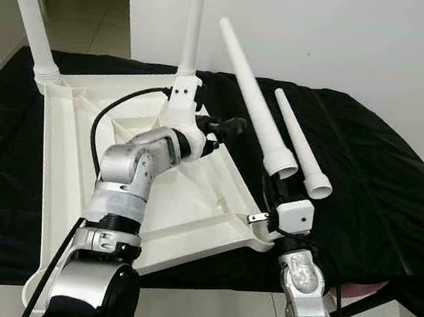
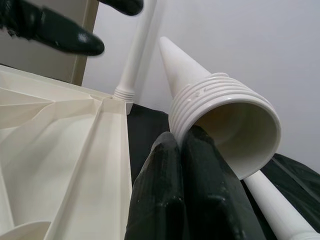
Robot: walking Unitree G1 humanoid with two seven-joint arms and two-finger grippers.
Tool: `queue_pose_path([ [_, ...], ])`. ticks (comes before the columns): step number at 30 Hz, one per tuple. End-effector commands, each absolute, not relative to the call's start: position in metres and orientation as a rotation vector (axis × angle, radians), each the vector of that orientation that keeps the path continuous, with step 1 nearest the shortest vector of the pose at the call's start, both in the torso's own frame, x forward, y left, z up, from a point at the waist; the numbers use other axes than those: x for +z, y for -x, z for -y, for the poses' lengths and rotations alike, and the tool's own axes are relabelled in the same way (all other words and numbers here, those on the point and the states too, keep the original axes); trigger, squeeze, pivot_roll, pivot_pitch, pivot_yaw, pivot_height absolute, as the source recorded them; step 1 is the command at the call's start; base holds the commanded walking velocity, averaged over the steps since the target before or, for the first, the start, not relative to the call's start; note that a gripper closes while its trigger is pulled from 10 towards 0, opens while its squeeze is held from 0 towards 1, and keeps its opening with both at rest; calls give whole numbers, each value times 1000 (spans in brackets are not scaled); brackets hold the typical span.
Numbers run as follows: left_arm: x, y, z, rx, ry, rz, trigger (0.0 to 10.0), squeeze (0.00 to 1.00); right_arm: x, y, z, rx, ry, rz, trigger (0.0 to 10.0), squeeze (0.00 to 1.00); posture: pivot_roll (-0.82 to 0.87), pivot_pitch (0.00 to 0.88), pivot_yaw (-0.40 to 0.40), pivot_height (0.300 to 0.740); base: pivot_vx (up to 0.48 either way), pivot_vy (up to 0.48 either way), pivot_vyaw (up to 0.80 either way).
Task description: Building children table
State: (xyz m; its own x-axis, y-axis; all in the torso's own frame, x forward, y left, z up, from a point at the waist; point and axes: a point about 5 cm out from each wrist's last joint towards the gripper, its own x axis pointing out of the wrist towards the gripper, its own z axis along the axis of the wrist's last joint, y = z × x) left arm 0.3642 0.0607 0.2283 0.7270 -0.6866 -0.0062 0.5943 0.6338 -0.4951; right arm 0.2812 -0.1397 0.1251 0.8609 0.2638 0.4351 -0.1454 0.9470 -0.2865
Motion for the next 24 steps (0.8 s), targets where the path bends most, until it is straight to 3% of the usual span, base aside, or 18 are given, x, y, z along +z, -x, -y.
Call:
queue_pose_path([
  [1, 231, -365, -55, -777, 538, -229, 10000, 1000, 128, -279, 137, 230, 255, 502, 10000, 0, -59, 0, -33, 740, 0, 0, 0],
  [2, 232, -368, -54, -777, 585, -255, 10000, 1000, 128, -278, 136, 230, 258, 499, 10000, 0, -60, 0, -33, 740, 0, 0, 0],
  [3, 234, -371, -53, -782, 628, -274, 10000, 0, 128, -276, 134, 238, 265, 498, 10000, 0, -65, 0, -32, 740, 0, 0, 0],
  [8, 233, -377, -47, -785, 705, -352, 10000, 0, 130, -273, 126, 281, 293, 508, 10000, 0, -67, 0, -30, 740, 0, 0, 0],
  [24, 219, -389, -42, -694, 656, -461, 10000, 0, 133, -264, 114, 391, 368, 520, 10000, 0, -77, 0, -17, 740, 0, 0, 0],
])
